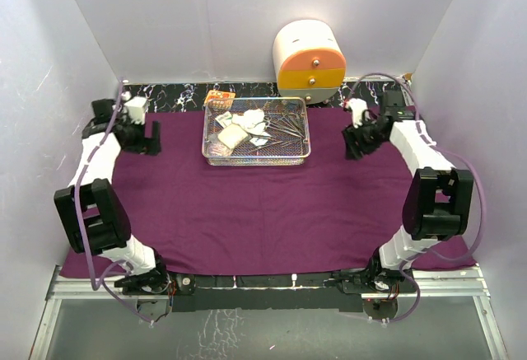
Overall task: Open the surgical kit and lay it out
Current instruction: Move the container from the surgical kit.
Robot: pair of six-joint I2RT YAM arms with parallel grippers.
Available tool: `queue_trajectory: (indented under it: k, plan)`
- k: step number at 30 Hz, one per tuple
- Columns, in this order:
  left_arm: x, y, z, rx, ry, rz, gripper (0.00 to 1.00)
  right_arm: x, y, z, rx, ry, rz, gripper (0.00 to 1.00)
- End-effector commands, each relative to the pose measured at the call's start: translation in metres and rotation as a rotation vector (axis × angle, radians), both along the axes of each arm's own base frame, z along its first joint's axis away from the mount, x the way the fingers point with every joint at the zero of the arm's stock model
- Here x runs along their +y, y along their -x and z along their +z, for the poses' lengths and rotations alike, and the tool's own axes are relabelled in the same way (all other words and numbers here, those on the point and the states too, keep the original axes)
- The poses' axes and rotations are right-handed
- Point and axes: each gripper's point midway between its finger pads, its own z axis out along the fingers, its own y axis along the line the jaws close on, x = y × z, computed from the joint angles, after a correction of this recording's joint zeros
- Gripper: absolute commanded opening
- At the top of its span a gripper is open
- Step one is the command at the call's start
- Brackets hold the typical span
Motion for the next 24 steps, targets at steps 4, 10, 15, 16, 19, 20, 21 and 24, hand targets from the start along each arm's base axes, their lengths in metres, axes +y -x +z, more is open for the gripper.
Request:
queue_trajectory:
  k: [4, 10, 15, 16, 19, 20, 21, 24]
  plan:
    - [-0.103, -0.064, 0.049, -0.116, 0.201, -0.116, 0.93, 0.077, -0.092, 0.060, -0.242, -0.248, -0.002, 0.58]
    - [-0.162, -0.113, 0.041, -0.095, 0.264, -0.189, 0.90, 0.112, -0.129, 0.050, -0.212, -0.376, -0.026, 0.60]
    - [-0.189, -0.145, 0.012, -0.052, 0.285, -0.181, 0.86, 0.141, -0.142, 0.032, -0.140, -0.456, -0.010, 0.61]
    - [-0.192, -0.150, 0.004, -0.036, 0.288, -0.176, 0.84, 0.146, -0.143, 0.028, -0.127, -0.472, -0.008, 0.61]
    - [-0.200, -0.157, -0.013, 0.007, 0.304, -0.163, 0.75, 0.157, -0.143, 0.015, -0.093, -0.505, 0.000, 0.58]
    - [-0.202, -0.157, -0.019, 0.024, 0.312, -0.161, 0.72, 0.161, -0.142, 0.012, -0.082, -0.511, 0.009, 0.57]
    - [-0.203, -0.155, -0.025, 0.039, 0.319, -0.159, 0.69, 0.165, -0.139, 0.008, -0.069, -0.518, 0.018, 0.55]
    - [-0.205, -0.147, -0.034, 0.070, 0.329, -0.159, 0.55, 0.177, -0.131, 0.000, -0.031, -0.549, 0.043, 0.49]
